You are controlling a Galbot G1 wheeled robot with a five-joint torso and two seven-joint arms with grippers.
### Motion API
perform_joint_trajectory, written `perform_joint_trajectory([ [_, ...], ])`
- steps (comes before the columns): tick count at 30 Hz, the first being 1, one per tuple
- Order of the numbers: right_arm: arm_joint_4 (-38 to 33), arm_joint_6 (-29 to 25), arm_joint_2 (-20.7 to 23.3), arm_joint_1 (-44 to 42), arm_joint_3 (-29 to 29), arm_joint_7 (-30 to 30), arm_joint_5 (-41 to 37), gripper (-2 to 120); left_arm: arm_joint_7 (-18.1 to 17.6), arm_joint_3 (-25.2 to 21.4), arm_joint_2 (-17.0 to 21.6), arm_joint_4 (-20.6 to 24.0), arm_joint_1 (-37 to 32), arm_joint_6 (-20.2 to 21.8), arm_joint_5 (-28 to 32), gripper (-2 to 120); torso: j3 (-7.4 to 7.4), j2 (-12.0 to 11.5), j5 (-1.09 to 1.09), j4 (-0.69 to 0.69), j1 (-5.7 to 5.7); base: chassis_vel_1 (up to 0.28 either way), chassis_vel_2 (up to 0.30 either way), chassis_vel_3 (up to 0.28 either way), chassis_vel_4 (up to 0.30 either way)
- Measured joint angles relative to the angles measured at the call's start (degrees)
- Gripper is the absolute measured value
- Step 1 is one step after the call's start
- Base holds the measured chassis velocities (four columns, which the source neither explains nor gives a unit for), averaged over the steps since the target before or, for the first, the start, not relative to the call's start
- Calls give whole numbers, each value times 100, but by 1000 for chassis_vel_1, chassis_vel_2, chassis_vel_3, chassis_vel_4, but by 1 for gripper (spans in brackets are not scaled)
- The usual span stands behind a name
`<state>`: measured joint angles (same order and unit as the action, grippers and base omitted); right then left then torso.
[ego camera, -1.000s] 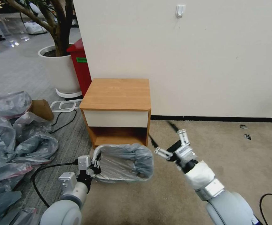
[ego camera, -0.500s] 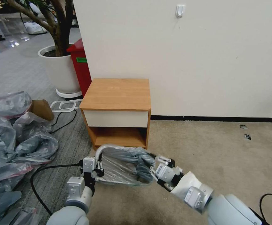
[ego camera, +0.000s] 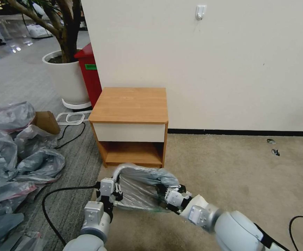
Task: Pick up the garbage bag from the table and place it over the trash can.
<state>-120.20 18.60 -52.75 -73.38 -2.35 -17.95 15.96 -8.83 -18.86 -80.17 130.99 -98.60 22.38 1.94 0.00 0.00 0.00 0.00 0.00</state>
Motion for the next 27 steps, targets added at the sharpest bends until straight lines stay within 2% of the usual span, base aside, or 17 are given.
perform_joint_trajectory([
  [16,1237,6,-595,624,-486,-114,228,0,-4,621,-44,29,-252,-82,-461,3,0,0,0,0,0,0,0,0,0],
  [27,1643,-107,-834,779,-537,-116,238,0,-9,724,-85,94,-291,-83,-462,3,0,0,0,0,0,0,0,0,0],
])
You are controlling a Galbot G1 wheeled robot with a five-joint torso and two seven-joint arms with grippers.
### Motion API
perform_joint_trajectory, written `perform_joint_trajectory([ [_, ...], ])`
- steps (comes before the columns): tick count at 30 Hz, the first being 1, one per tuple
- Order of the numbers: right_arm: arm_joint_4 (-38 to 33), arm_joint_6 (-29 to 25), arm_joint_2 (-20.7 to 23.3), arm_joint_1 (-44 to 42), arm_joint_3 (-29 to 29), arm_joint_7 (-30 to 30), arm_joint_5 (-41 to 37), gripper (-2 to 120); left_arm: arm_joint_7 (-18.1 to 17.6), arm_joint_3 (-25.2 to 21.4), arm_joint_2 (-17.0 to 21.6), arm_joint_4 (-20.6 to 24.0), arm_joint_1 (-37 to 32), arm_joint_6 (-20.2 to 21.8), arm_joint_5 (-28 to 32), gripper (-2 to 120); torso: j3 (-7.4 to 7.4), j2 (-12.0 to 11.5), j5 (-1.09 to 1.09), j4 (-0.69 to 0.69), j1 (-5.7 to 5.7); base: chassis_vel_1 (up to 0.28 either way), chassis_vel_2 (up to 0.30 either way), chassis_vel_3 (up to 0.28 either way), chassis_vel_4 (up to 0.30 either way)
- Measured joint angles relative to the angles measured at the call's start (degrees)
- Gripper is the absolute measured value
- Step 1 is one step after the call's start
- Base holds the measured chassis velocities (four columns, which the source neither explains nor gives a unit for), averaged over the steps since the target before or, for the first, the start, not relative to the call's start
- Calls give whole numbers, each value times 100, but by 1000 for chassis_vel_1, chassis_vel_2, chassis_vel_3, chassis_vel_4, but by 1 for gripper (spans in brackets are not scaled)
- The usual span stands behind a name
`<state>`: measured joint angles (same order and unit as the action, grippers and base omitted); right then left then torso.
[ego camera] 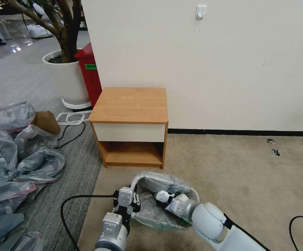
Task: Pick up the garbage bag from the table and place it over the trash can.
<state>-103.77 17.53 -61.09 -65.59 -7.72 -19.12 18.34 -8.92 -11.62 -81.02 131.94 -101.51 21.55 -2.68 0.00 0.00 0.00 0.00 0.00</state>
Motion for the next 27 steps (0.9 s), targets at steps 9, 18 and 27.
perform_joint_trajectory([
  [9,-260,-57,148,-103,56,-4,-107,0,-8,-299,1,-123,166,31,254,3,0,0,0,0,0,0,0,0,0],
  [18,-1282,-283,720,-722,619,26,-466,0,-127,-772,69,-346,442,214,1080,3,0,0,0,0,0,0,0,0,0],
  [27,-2625,-749,887,-1917,1765,432,-1429,0,-277,-963,184,-603,653,626,2349,3,0,0,1,0,0,0,0,0,0],
])
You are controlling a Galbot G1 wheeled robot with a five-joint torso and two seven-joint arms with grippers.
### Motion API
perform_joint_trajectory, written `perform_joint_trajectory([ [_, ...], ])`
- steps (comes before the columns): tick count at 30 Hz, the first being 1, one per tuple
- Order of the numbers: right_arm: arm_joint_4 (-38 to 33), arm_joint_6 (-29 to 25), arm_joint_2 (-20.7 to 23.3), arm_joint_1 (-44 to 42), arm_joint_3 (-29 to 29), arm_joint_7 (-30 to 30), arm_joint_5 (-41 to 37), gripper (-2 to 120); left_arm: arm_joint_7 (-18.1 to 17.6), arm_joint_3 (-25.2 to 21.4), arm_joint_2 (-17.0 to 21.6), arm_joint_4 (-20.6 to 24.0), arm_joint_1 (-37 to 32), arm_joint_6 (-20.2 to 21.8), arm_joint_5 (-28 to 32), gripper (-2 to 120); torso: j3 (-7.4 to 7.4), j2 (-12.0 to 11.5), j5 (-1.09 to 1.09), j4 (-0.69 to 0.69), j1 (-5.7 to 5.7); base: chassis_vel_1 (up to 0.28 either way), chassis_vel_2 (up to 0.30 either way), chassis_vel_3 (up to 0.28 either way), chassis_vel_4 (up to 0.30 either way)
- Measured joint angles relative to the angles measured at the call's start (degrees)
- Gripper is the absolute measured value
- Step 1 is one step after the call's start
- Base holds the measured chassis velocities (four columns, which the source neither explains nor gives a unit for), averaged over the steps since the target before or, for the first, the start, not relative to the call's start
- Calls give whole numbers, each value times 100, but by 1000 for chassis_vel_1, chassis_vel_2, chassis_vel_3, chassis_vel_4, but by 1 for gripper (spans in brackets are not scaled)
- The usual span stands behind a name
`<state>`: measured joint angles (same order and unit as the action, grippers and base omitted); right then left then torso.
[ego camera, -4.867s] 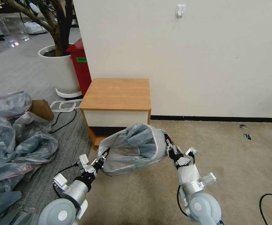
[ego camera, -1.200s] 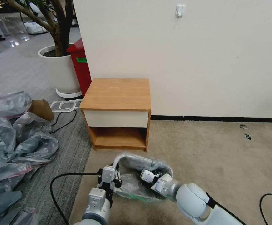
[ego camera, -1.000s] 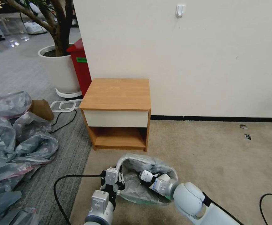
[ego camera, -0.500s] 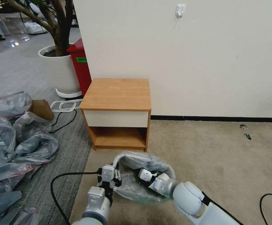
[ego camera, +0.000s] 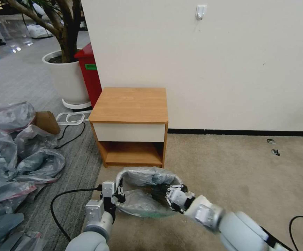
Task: Pick up the garbage bag from the table and place it over the trash can.
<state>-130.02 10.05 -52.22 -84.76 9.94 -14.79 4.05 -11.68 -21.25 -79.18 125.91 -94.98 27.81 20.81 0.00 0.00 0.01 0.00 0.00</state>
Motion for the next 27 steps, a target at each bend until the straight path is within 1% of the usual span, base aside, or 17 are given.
perform_joint_trajectory([
  [2,-87,-184,-423,-173,282,111,-125,6,-30,-37,44,-18,48,230,637,3,0,0,0,0,0,0,0,0,0],
  [3,-87,-184,-423,-173,282,111,-125,6,-30,-37,44,-18,48,230,637,3,0,0,0,0,0,0,0,0,0],
  [5,-84,-369,-1018,-316,493,263,-302,16,-49,-91,86,-18,81,480,1153,3,0,0,1,0,0,0,0,0,0],
  [7,-3,-537,-1461,-432,615,311,-391,23,-55,-138,142,-38,114,619,1403,3,0,0,0,0,0,0,0,0,0],
  [8,-3,-537,-1461,-432,615,311,-391,23,-55,-138,142,-38,114,619,1403,3,0,0,0,0,0,0,0,0,0],
  [9,105,-697,-1732,-516,689,317,-427,28,-55,-167,178,-86,149,695,1507,3,0,0,0,0,0,0,0,0,0],
  [12,181,-802,-1895,-574,730,318,-439,32,-55,-183,199,-143,176,729,1561,3,0,0,0,1,0,0,0,0,0],
  [13,247,-885,-2002,-612,757,315,-453,40,-59,-196,215,-194,200,754,1610,3,0,0,0,1,0,0,0,0,0],
  [14,247,-885,-2002,-612,757,315,-453,40,-59,-196,215,-194,200,754,1610,3,0,0,0,1,0,0,0,0,0],
  [15,464,-1169,-2290,-704,828,307,-515,51,-79,-220,237,-290,239,831,1728,3,0,0,1,0,0,0,0,0,0],
  [16,584,-1351,-2425,-729,868,308,-562,55,-79,-224,245,-340,254,864,1779,3,0,0,0,0,0,0,0,0,0],
  [17,584,-1351,-2425,-729,868,308,-562,55,-79,-224,245,-340,254,864,1779,3,0,0,0,0,0,0,0,0,0],
  [20,830,-1904,-2750,-787,893,452,-771,69,-56,-224,259,-473,284,943,1816,3,0,0,0,0,0,0,0,0,0],
  [23,872,-2052,-2860,-821,868,529,-898,76,-5,-209,273,-570,308,944,1784,3,0,0,0,0,0,0,0,0,0],
  [24,894,-2156,-2906,-824,869,528,-919,85,40,-199,282,-637,328,925,1728,3,0,0,-1,0,0,0,0,0,0],
  [26,920,-2188,-2912,-796,877,509,-927,92,64,-191,273,-686,333,882,1684,3,0,0,-2,-1,0,0,0,0,0],
  [27,920,-2188,-2912,-796,877,509,-927,92,64,-191,273,-686,333,882,1684,3,0,0,-2,-1,0,0,0,0,0],
])
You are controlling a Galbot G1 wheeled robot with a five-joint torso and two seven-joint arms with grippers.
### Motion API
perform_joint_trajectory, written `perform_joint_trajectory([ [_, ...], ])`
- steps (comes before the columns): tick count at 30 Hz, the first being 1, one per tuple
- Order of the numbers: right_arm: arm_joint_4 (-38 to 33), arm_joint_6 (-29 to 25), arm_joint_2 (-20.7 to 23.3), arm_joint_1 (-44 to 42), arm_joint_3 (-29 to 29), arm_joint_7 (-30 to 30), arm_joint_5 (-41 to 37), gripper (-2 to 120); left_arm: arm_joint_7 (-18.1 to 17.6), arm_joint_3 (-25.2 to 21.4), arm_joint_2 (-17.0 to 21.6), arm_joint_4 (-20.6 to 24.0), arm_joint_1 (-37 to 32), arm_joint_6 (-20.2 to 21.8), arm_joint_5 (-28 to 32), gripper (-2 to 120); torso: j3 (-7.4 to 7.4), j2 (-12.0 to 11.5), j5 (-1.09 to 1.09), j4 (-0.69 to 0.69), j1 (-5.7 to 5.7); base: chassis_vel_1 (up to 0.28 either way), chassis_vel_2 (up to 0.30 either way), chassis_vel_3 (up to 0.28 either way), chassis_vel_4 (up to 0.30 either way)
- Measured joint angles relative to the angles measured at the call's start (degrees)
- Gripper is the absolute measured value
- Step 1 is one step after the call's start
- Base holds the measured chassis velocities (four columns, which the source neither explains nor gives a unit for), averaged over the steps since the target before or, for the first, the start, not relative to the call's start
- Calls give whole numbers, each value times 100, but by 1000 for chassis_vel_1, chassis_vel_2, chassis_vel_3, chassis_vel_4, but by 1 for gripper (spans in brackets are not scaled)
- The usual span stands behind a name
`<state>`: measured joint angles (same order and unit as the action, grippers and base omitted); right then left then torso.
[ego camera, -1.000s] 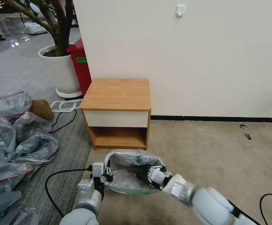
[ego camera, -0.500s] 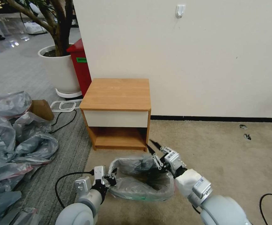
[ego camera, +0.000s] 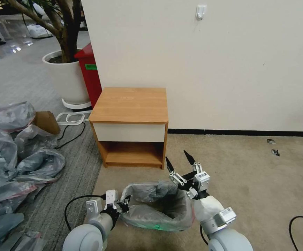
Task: Pick up the garbage bag from the table and place it over the trash can.
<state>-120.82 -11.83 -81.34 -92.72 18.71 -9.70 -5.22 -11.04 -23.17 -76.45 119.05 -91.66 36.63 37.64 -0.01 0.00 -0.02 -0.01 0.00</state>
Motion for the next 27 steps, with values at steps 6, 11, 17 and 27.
perform_joint_trajectory([
  [6,102,-40,0,43,-5,-62,2,100,41,10,-18,-26,-9,-84,-44,18,0,0,2,1,0,0,0,0,0],
  [11,140,-59,-7,80,-8,-144,4,100,149,26,17,-5,-8,-121,-196,36,1,0,3,2,0,0,0,0,0],
  [17,186,-53,-26,104,-14,-116,0,100,318,23,21,108,-60,-333,-470,60,1,0,3,2,0,0,0,0,0],
  [27,158,606,-162,8,-76,999,7,100,617,8,59,413,-177,-1222,-703,96,1,0,2,2,0,0,0,0,0],
])
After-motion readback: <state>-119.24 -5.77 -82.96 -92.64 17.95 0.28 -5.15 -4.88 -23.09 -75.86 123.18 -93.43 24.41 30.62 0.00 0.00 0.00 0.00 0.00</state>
